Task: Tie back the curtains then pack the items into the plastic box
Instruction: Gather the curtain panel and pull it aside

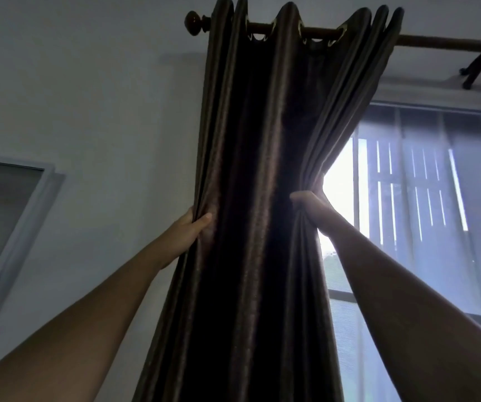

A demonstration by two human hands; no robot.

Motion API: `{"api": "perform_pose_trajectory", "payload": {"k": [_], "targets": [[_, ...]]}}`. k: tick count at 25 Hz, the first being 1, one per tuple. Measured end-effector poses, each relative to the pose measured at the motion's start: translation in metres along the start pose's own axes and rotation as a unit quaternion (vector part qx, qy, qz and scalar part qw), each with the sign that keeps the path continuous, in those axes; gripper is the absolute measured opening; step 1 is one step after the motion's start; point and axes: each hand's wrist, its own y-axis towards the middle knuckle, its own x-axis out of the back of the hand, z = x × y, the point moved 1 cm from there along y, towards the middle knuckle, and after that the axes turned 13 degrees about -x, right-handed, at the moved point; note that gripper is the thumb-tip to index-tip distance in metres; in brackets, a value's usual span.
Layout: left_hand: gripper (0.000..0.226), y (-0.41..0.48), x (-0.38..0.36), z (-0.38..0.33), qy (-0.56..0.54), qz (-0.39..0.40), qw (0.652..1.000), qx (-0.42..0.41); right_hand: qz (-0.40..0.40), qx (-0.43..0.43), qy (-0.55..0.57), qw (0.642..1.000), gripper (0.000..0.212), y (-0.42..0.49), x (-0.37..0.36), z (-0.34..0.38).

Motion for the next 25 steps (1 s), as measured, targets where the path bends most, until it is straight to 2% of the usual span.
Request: {"api": "perform_pose_trajectory", "payload": {"k": [5,7,8,9,12,15,18,19,21,23,25], "targets": [[0.05,0.002,-0.009,-0.009,-0.049,0.016,0.999,-0.007,0.108,-0.017,-0.013,0.994,0.081,0.009,-0.094,0.032],[0.034,0.002,-0.013,-0.013,-0.054,0.013,0.998,-0.019,0.152,0.006,-0.004,0.988,0.071,0.009,-0.125,0.034],[0.03,0.0,-0.014,-0.016,-0.054,0.014,0.998,-0.022,0.15,0.019,-0.01,0.988,0.067,0.012,-0.131,0.034],[0.029,-0.002,-0.013,-0.019,-0.059,0.014,0.998,-0.022,0.158,0.035,-0.016,0.987,0.069,0.015,-0.132,0.035],[0.033,-0.006,-0.002,-0.017,-0.103,-0.005,0.995,-0.015,0.098,0.085,-0.082,0.988,0.083,0.02,-0.122,0.037],[0.042,-0.007,0.009,-0.015,-0.096,0.005,0.995,-0.015,0.056,0.074,0.049,0.994,0.09,0.026,-0.113,0.052],[0.042,-0.009,0.018,-0.013,-0.063,0.019,0.998,-0.005,0.073,0.058,0.109,0.99,0.101,0.047,-0.1,0.078],[0.042,-0.009,0.021,-0.013,-0.055,0.019,0.998,-0.001,0.07,0.036,0.091,0.993,0.092,0.054,-0.096,0.084],[0.045,-0.01,0.024,-0.015,-0.037,0.018,0.999,0.003,0.02,-0.013,0.022,0.999,0.059,0.056,-0.099,0.088],[0.048,-0.01,0.026,-0.016,-0.022,0.026,0.999,0.007,-0.007,-0.011,0.011,1.0,0.062,0.058,-0.113,0.088],[0.051,-0.011,0.023,-0.018,0.002,0.041,0.999,0.002,0.023,0.022,0.039,0.999,0.064,0.068,-0.139,0.091]]}}
